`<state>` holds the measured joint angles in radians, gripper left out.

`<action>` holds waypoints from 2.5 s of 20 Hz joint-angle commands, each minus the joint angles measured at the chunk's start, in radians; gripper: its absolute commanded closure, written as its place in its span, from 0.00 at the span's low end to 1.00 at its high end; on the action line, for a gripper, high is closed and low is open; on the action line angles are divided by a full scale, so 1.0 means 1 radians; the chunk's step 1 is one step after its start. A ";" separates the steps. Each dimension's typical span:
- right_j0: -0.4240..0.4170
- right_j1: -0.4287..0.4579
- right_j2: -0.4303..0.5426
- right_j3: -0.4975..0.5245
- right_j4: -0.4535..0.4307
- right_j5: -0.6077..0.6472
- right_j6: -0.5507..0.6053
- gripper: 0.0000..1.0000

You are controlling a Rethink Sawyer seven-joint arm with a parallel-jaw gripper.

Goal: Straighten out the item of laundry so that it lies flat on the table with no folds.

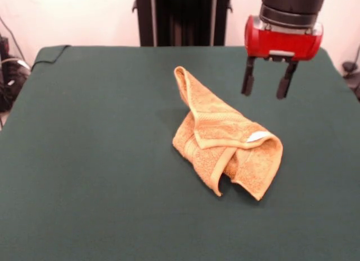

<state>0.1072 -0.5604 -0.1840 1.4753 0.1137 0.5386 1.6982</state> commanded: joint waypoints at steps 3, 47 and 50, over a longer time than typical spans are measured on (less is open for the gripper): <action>-0.055 0.014 0.113 0.006 0.021 0.052 0.102 0.00; -0.132 0.075 0.236 0.112 -0.034 -0.187 0.120 0.00; -0.133 0.080 0.237 0.116 -0.038 -0.195 0.118 0.00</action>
<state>-0.0285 -0.5602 -0.0735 1.4848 0.0907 0.3777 1.6982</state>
